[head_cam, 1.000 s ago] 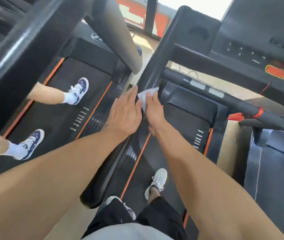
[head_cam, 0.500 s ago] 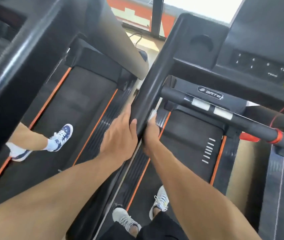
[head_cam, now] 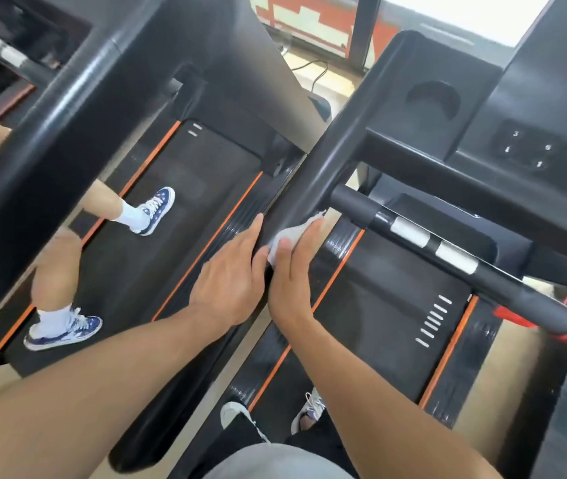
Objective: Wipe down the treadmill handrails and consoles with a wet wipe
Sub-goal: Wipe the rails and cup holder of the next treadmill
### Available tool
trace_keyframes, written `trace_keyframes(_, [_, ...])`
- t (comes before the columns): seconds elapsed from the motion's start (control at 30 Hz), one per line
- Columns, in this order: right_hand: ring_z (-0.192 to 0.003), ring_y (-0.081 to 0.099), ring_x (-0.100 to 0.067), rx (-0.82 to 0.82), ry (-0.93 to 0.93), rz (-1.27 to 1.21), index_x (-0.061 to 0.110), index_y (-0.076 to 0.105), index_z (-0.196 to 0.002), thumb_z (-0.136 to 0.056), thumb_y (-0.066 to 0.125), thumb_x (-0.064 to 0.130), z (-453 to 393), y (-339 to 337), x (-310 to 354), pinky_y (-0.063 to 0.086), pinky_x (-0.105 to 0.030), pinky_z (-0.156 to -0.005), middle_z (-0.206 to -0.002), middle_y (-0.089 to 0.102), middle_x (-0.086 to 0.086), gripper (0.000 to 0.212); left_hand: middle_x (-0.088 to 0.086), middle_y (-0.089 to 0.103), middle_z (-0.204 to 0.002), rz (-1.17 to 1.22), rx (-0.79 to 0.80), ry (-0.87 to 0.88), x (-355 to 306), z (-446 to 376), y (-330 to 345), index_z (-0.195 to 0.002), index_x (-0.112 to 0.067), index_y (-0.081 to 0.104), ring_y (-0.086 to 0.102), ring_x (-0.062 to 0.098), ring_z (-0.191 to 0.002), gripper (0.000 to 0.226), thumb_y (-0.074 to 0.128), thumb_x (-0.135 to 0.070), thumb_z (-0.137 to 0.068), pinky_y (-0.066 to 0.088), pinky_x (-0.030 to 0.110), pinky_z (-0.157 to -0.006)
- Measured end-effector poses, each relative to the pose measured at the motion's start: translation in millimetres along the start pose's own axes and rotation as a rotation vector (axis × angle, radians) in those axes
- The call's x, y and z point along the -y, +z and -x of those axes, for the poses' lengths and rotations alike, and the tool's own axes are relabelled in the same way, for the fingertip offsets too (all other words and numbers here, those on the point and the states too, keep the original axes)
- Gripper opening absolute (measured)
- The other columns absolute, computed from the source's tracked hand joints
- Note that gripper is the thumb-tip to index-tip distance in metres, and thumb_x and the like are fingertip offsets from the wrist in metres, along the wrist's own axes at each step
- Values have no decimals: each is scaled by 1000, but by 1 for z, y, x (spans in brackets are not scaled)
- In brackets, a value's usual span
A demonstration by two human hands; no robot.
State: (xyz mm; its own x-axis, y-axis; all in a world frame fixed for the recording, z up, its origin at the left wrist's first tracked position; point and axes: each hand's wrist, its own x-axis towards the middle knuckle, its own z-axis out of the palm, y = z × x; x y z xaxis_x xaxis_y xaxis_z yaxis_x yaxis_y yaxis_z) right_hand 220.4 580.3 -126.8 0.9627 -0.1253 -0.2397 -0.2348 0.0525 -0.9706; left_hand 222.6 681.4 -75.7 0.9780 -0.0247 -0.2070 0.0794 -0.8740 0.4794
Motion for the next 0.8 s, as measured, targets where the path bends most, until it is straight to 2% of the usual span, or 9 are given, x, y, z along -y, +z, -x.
trace_keyframes(0.1, [-152,-4,8,-17,-12,24,21,-12,-162,-103,27,57,-14,5,-2,5,-30,-128,-169,-9,16,79,-6,40,-159,-30,-14,-11,-1,0,-1,-160,-31,19,41,16,-143,58,25,-42,-104,39,43,-114])
trace_keyframes(0.23, [-156,-2,-10,-89,24,84,16,-12,-161,-104,34,47,-37,3,18,7,-41,-128,-171,-7,3,80,-3,43,-157,-23,-25,10,1,-1,1,-160,-29,22,43,19,-141,57,28,-42,-105,40,45,-112])
trace_keyframes(0.3, [-157,-6,-13,-79,-55,158,10,-11,-161,-108,37,35,-34,1,18,3,-37,-128,-171,-9,-4,75,-4,46,-154,-16,-21,1,3,-2,2,-159,-34,21,46,20,-139,56,27,-44,-104,43,49,-109])
trace_keyframes(0.37, [-156,-14,-11,-36,-167,241,13,-7,-162,-111,35,29,-25,-2,13,0,-34,-128,-169,-16,0,67,-3,48,-152,0,-20,-7,4,-2,2,-159,-36,21,47,20,-137,56,27,-44,-104,43,48,-108])
trace_keyframes(0.43, [-156,-15,-13,-28,-306,317,18,6,-163,-111,33,28,-18,-7,5,7,-42,-129,-168,-15,5,59,-4,47,-154,15,-24,-2,5,-2,3,-159,-36,22,46,19,-138,55,26,-44,-105,42,46,-110])
trace_keyframes(0.53, [-157,-8,-27,-24,-523,445,11,30,-158,-106,46,22,-24,-15,1,12,-55,-127,-169,-5,-1,55,-6,46,-155,62,-51,15,8,-1,3,-158,-36,26,47,20,-138,55,24,-46,-104,42,46,-109])
trace_keyframes(0.67, [-157,-10,-28,42,-405,709,20,45,-153,-101,51,35,-46,-19,25,9,-44,-128,-171,11,-1,54,-11,44,-156,130,-71,31,10,-3,2,-157,-37,30,43,16,-141,52,29,-45,-105,38,39,-112])
trace_keyframes(0.73, [-157,4,-34,46,-552,877,15,53,-145,-101,48,36,-49,-22,28,8,-51,-127,-165,31,-5,49,-9,50,-151,309,-106,-12,9,-8,0,-155,-33,35,45,12,-138,50,31,-39,-105,34,32,-114])
trace_keyframes(0.8, [-152,25,-38,93,-756,950,12,63,-134,-102,46,30,-34,-24,17,12,-54,-125,-150,52,-6,41,-9,60,-139,644,-207,-167,13,-5,-5,-147,-31,48,53,11,-131,50,35,-40,-99,34,32,-115])
